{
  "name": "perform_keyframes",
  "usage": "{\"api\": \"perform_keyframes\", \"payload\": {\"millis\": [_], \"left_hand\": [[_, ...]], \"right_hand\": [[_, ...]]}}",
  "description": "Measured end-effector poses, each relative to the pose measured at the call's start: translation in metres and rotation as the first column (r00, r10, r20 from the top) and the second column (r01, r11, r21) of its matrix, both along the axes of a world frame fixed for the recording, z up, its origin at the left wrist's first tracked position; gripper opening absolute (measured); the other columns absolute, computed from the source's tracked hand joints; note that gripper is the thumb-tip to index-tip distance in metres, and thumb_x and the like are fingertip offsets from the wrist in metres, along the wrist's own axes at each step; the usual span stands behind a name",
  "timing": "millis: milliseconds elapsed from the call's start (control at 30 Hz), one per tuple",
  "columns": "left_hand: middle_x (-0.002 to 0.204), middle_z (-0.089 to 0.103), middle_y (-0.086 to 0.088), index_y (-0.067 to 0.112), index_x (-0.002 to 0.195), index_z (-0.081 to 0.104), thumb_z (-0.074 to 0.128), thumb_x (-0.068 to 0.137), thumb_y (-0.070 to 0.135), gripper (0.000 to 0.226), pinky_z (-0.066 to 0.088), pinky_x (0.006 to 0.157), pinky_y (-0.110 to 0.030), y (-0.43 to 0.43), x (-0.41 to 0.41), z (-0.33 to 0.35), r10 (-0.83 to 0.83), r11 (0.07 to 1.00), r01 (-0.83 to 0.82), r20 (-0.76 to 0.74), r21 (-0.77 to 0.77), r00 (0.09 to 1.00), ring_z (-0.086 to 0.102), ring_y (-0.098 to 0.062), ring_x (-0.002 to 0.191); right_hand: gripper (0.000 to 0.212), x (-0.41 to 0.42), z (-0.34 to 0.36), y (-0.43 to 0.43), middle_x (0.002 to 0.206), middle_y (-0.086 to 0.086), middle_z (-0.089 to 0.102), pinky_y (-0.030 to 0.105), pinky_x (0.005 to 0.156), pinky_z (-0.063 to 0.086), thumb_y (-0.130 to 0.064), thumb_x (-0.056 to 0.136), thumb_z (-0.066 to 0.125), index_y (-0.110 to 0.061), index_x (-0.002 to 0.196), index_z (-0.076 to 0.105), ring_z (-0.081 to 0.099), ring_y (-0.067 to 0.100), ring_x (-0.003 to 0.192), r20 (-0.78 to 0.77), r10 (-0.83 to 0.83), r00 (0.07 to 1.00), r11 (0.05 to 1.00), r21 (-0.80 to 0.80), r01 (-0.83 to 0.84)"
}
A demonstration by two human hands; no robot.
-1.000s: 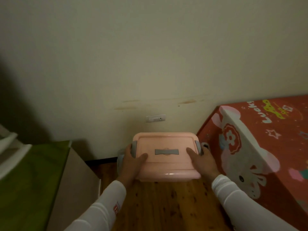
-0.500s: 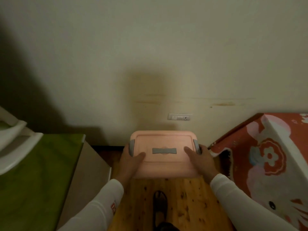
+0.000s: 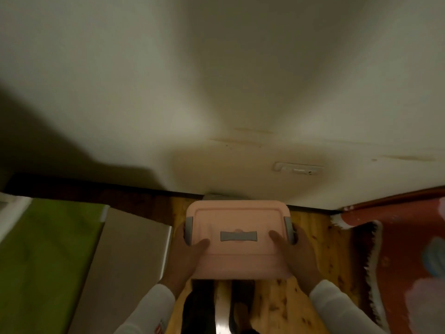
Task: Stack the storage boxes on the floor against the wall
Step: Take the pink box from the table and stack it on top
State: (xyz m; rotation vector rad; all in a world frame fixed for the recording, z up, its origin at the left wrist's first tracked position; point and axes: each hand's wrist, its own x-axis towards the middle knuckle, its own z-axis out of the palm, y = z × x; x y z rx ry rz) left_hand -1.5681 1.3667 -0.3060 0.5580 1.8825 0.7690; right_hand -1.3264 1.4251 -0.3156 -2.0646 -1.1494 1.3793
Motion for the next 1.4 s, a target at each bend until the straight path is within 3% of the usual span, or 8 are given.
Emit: {"api": "perform_keyframes", "payload": {"millis": [233,367,567,667,833,967,1233,1400], "left_hand": [[0.136,0.05,-0.001,0.022,0.144,0.037,0.075,0.081,0.016,0.074,0.043,0.091,-0.035,0.006,-0.015,-0.07,-0.004,0.998,0.003,-0.02,-0.069,1.0,0.05,-0.018,0.113],[0.134,0.05,0.001,0.023,0.144,0.036,0.075,0.081,0.015,0.074,0.041,0.09,-0.033,0.018,-0.023,-0.112,-0.008,0.996,0.008,-0.004,-0.086,1.0,0.049,-0.015,0.11],[0.136,0.049,0.002,0.023,0.145,0.036,0.074,0.081,0.018,0.075,0.042,0.092,-0.035,0.042,-0.032,-0.164,-0.025,0.997,0.023,-0.017,-0.08,1.0,0.049,-0.016,0.116],[0.139,0.047,0.003,0.024,0.145,0.034,0.074,0.082,0.018,0.075,0.042,0.095,-0.037,0.055,-0.036,-0.185,-0.011,0.998,0.01,-0.011,-0.069,1.0,0.047,-0.017,0.119],[0.144,0.045,-0.001,0.024,0.148,0.031,0.074,0.082,0.019,0.079,0.043,0.102,-0.047,0.079,-0.048,-0.209,0.013,0.998,-0.013,-0.003,-0.066,1.0,0.047,-0.023,0.126],[0.142,0.048,-0.001,0.023,0.148,0.033,0.075,0.08,0.019,0.08,0.044,0.101,-0.047,0.096,-0.058,-0.224,0.015,0.998,-0.016,-0.014,-0.058,1.0,0.049,-0.023,0.125],[0.13,0.051,0.007,0.025,0.144,0.036,0.075,0.08,0.022,0.075,0.045,0.088,-0.035,0.121,-0.069,-0.244,-0.029,0.998,0.028,-0.024,-0.051,0.999,0.051,-0.014,0.11],[0.13,0.052,0.005,0.023,0.144,0.036,0.075,0.08,0.023,0.076,0.045,0.086,-0.032,0.13,-0.073,-0.253,-0.042,0.998,0.04,-0.032,-0.046,0.999,0.051,-0.014,0.109]], "right_hand": [[0.054,-0.015,-0.068,-0.002,0.114,-0.004,0.058,0.039,0.081,0.052,-0.041,0.083,0.07,-0.024,0.13,0.048,0.057,0.018,0.099,0.0,-0.077,0.997,0.994,-0.08,0.077],[0.041,-0.023,-0.107,0.006,0.103,-0.013,0.058,0.028,0.07,0.047,-0.038,0.082,0.072,-0.033,0.115,0.049,0.056,0.006,0.09,-0.001,-0.112,0.994,0.991,-0.074,0.111],[0.048,-0.029,-0.155,0.031,0.1,-0.022,0.055,0.02,0.064,0.042,-0.04,0.079,0.074,-0.032,0.12,0.049,0.053,-0.001,0.088,0.0,-0.126,0.992,0.99,-0.068,0.125],[0.05,-0.034,-0.177,0.047,0.1,-0.02,0.054,0.021,0.065,0.042,-0.04,0.08,0.073,-0.029,0.122,0.049,0.054,0.003,0.089,-0.005,-0.107,0.994,0.992,-0.066,0.106],[0.054,-0.044,-0.201,0.074,0.108,-0.009,0.057,0.031,0.078,0.047,-0.041,0.08,0.074,-0.025,0.126,0.05,0.055,0.014,0.095,-0.005,-0.085,0.996,0.995,-0.05,0.085],[0.048,-0.052,-0.214,0.092,0.1,-0.018,0.055,0.021,0.065,0.043,-0.04,0.08,0.074,-0.03,0.119,0.049,0.055,0.005,0.089,-0.036,-0.082,0.996,0.995,-0.059,0.08],[0.045,-0.061,-0.227,0.116,0.095,-0.019,0.053,0.026,0.069,0.046,-0.037,0.081,0.074,-0.024,0.116,0.051,0.055,0.01,0.087,-0.019,-0.064,0.998,0.997,-0.048,0.063],[0.042,-0.062,-0.235,0.124,0.093,-0.011,0.057,0.021,0.06,0.042,-0.04,0.082,0.072,-0.019,0.114,0.054,0.054,0.01,0.081,0.037,-0.007,0.999,0.999,-0.044,0.008]]}}
